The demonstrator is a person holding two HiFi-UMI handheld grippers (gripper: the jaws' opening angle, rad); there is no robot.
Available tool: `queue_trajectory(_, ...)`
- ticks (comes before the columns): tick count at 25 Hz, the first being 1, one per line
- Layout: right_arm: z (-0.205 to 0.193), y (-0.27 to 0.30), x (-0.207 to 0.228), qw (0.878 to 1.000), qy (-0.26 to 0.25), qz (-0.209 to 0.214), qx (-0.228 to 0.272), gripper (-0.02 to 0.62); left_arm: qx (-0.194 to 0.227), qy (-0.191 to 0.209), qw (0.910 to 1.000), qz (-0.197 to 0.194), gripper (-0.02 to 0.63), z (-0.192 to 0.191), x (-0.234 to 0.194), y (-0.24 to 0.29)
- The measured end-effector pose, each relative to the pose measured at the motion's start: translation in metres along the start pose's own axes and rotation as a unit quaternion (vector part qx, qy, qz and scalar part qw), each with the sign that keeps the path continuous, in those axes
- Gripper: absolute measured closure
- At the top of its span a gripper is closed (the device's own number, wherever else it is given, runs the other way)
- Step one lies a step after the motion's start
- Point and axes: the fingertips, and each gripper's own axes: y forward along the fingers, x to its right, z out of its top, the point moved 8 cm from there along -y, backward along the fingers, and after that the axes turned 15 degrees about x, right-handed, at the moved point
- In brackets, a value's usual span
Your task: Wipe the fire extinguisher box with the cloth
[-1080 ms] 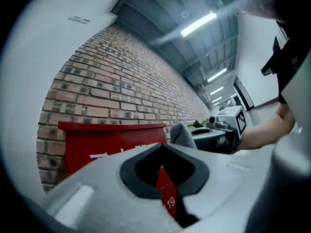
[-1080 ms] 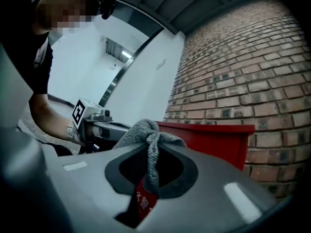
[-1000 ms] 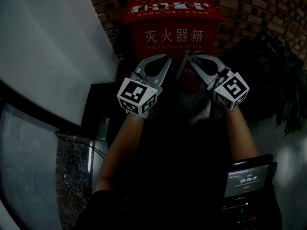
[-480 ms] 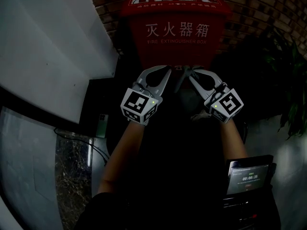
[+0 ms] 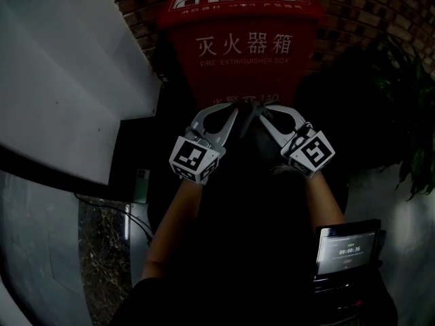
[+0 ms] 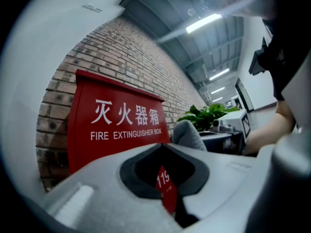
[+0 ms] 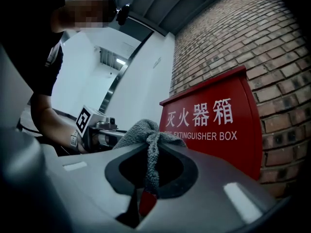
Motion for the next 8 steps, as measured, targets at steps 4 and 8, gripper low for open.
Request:
queue_trajectory(4,-0.015,-0.007,-0.006,1.0,-0.008,0.004,-0.002,0.566,-0.002,-0.003,1.0,-0.002,0.603,-0.017,0.0,-0.006)
queue_trajectory(8,-0.024,-0.013,-0.009,1.0,-0.008,-0.001,-0.004,0.566,-0.004,-0.008,1.0,0.001,0.603,-0.028,-0.004,-0.011)
